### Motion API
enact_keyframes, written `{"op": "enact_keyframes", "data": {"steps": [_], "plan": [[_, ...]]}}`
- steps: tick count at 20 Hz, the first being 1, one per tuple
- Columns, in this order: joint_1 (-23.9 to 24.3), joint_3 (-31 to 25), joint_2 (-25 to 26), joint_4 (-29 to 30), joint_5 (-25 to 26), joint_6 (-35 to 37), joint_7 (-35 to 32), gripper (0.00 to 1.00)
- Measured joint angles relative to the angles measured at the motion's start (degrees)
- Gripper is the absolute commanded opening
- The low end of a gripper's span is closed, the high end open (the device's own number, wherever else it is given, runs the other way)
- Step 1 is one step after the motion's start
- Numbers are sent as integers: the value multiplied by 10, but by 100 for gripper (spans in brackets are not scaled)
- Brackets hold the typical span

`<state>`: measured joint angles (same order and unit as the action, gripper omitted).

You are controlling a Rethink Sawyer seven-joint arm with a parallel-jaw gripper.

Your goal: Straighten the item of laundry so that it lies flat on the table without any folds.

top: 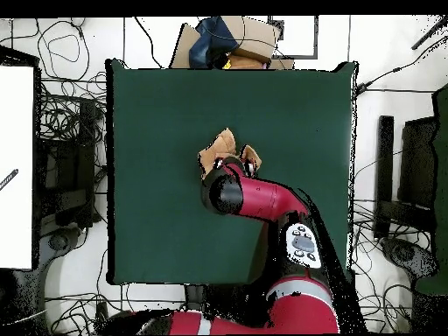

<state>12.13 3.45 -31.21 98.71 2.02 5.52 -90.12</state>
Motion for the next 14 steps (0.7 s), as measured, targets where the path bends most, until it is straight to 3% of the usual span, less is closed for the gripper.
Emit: {"op": "enact_keyframes", "data": {"steps": [4, 5, 14], "plan": [[0, 0, 0, 0, 4, 0, 0, 100], [0, 0, 0, 0, 9, 0, 0, 0], [1, 0, 0, 0, 15, -4, 0, 0]]}}
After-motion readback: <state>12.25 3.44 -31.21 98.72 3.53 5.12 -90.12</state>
